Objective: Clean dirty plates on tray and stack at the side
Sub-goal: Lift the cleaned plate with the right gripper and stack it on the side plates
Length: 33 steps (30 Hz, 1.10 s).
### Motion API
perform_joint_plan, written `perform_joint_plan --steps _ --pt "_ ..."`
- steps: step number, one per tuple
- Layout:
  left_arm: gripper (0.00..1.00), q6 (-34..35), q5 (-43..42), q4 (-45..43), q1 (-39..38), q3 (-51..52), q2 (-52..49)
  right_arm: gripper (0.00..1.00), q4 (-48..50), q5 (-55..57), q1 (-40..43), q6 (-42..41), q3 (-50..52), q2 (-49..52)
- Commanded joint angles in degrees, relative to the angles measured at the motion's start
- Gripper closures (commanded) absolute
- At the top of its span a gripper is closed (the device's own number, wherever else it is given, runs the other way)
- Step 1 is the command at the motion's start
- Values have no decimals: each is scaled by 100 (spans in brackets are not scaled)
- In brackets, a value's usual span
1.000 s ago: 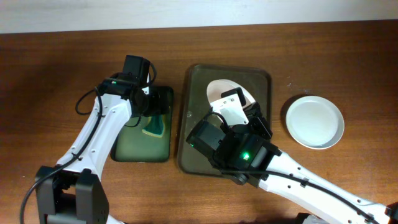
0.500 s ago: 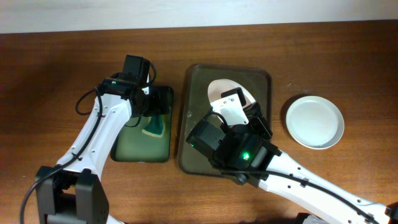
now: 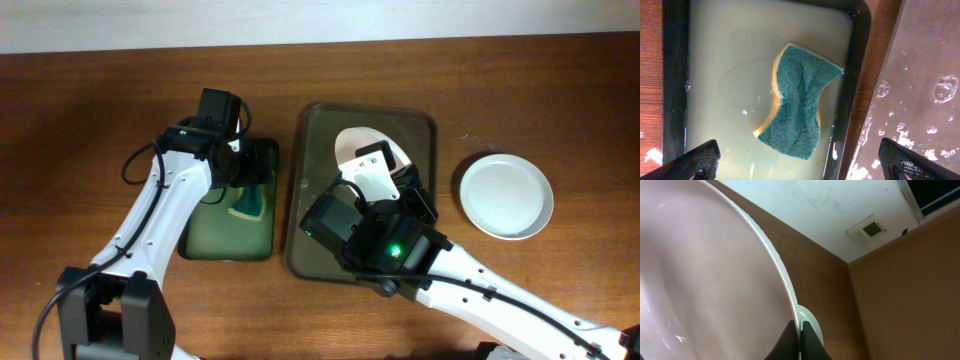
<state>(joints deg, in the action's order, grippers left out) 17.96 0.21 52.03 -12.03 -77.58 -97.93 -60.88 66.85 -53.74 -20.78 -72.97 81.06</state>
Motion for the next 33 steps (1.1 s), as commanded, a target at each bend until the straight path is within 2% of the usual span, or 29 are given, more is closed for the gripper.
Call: perform_joint_plan --steps 1,14,16,18,22,24,27,30,33 --pt "1 -26 -44 7 9 -90 79 96 22 240 -20 -57 -136 -87" --pt "1 -24 -44 7 9 -90 79 96 179 227 -15 -81 -136 -87" --pt "1 -26 -44 7 9 -90 79 96 195 188 20 -426 -136 -87" --pt "1 -26 -44 7 9 -90 79 96 221 -363 321 -828 -136 -87" --pt "1 -26 -44 7 9 -90 79 96 280 -2549 1685 -815 -136 -87" --pt "1 -26 -44 7 9 -90 79 96 278 -4172 2957 -254 -136 -87" --pt "1 -26 -44 7 9 -90 79 96 278 -5705 4494 317 -136 -87" --pt "1 -26 -44 7 9 -90 79 96 280 -6645 6017 479 -133 -35" --pt "1 -26 -44 7 9 -90 79 96 280 -6944 7355 492 -129 186"
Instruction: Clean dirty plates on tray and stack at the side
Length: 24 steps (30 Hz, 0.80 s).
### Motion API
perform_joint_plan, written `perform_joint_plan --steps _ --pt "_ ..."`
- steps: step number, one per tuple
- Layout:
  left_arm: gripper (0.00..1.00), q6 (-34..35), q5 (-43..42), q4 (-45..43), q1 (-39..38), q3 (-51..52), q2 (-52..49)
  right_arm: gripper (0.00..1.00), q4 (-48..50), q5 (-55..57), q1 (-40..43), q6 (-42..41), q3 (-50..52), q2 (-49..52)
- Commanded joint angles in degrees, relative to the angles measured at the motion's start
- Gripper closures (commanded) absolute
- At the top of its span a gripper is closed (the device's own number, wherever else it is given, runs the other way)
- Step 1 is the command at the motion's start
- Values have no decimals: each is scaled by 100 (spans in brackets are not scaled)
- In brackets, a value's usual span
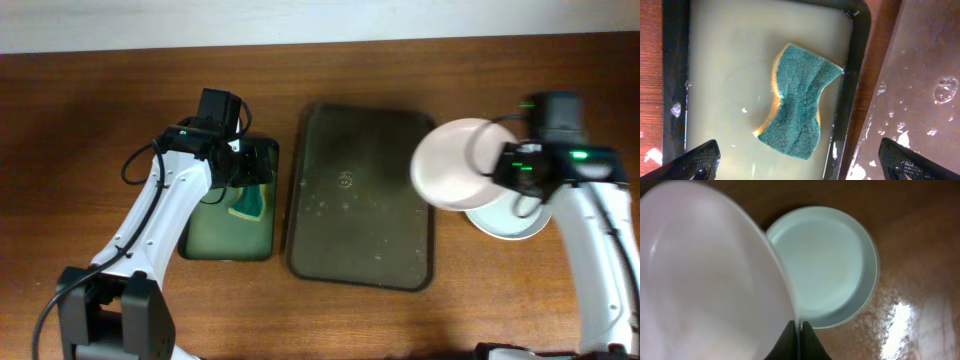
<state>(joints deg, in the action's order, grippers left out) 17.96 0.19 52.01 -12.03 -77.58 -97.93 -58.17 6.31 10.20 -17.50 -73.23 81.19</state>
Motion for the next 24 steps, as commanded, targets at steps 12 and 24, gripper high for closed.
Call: perform_joint_plan --steps 12,24 --pt "1 -26 -42 9 9 -90 79 43 33 -1620 2441 457 -111 1626" --pt "1 -26 -42 9 9 -90 79 29 -146 -3042 -531 1154 -289 -1812"
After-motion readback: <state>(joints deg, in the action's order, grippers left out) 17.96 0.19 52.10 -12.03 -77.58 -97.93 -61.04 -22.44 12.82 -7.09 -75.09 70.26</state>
